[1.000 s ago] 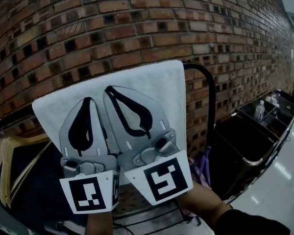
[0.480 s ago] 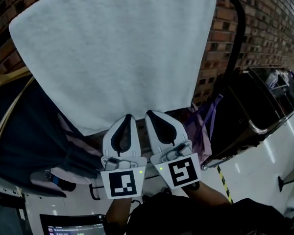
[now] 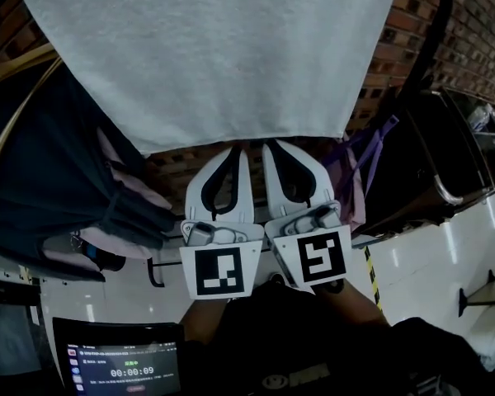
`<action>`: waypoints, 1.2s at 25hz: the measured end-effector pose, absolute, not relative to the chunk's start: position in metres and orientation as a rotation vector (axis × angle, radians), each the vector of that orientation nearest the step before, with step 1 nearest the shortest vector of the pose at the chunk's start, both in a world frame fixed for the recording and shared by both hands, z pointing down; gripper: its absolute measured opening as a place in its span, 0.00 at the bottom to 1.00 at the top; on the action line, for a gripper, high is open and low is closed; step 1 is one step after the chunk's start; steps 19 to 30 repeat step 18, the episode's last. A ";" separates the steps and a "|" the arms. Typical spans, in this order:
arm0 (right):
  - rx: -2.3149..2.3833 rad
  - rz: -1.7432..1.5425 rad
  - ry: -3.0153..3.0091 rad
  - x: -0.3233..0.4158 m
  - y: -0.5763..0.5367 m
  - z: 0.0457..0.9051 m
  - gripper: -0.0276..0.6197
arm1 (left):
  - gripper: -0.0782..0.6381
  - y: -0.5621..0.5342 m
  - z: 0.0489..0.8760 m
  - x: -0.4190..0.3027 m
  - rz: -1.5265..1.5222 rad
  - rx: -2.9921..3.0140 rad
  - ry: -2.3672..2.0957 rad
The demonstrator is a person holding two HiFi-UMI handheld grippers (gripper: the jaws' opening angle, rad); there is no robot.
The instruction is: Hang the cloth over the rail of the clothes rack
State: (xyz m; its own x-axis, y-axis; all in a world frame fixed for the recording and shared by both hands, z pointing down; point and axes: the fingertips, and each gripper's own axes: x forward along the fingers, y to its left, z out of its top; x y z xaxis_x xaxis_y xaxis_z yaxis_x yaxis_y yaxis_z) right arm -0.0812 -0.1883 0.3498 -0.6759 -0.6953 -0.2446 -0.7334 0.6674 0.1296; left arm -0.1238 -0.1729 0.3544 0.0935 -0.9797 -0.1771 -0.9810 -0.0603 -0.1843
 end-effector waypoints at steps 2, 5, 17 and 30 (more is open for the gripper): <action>-1.169 0.348 2.713 -0.082 -0.188 0.350 0.05 | 0.12 -0.172 0.354 -0.125 0.006 -2.104 1.963; -1.163 0.355 2.710 -0.081 -0.188 0.350 0.05 | 0.12 -0.171 0.353 -0.127 0.018 -2.094 1.971; -1.145 0.382 2.720 -0.082 -0.187 0.349 0.05 | 0.12 -0.175 0.352 -0.127 0.022 -2.086 1.971; -1.144 0.384 2.719 -0.082 -0.187 0.349 0.05 | 0.12 -0.175 0.351 -0.127 0.024 -2.085 1.970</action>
